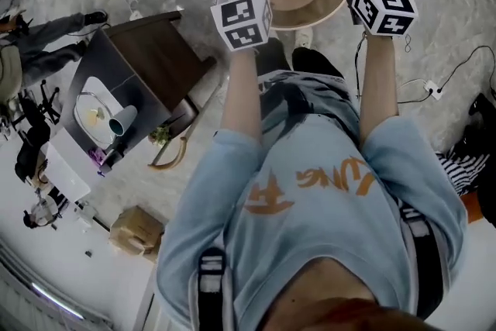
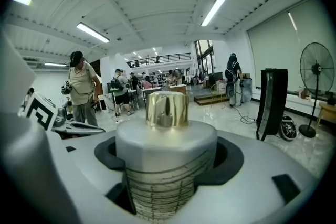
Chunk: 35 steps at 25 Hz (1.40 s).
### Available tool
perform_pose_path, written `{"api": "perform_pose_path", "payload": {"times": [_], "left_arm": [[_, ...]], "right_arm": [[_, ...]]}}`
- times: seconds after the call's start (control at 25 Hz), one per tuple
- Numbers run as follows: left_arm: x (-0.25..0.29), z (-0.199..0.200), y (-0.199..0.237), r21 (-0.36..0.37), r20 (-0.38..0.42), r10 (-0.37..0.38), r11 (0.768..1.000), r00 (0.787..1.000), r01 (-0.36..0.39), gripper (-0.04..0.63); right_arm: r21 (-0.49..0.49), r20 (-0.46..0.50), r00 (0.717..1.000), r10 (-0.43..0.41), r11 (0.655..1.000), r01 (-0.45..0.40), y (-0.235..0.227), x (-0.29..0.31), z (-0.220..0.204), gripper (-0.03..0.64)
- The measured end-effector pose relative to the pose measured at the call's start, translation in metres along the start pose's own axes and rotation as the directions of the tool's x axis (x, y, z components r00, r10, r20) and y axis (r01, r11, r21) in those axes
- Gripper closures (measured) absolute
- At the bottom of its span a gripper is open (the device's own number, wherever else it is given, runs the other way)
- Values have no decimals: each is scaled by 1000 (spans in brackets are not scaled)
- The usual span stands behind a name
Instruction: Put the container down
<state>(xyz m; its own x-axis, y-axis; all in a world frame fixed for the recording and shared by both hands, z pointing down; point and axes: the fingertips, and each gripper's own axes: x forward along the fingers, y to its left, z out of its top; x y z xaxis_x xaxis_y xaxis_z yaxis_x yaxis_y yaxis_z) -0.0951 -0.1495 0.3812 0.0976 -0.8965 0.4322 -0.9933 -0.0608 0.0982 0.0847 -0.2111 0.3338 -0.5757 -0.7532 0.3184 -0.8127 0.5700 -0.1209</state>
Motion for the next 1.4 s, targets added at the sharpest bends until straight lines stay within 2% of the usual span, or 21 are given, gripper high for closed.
{"api": "perform_pose_path", "payload": {"times": [0.24,0.44,0.56,0.76,1.08,1.4], "left_arm": [[39,-21,-8,-48,-62,-62,997,996,59,569],[62,-34,-29,48,-101,-161,985,982,166,569],[72,-47,-36,70,-119,-199,976,973,208,569],[89,-78,-34,70,-151,-202,974,968,214,569],[103,-143,-39,38,-228,-224,970,948,238,569],[127,-198,-30,25,-278,-238,967,931,255,569]], "right_arm": [[-9,-12,999,-49,999,49,-19,-13,-1,257],[9,-51,997,-55,998,55,-20,-2,-41,258],[-2,-86,996,-30,1000,30,-12,4,-70,258],[-1,-159,987,21,1000,-22,3,15,-125,258],[72,-278,960,16,997,5,2,19,-225,258],[84,-331,943,18,996,10,-2,39,-291,258]]}}
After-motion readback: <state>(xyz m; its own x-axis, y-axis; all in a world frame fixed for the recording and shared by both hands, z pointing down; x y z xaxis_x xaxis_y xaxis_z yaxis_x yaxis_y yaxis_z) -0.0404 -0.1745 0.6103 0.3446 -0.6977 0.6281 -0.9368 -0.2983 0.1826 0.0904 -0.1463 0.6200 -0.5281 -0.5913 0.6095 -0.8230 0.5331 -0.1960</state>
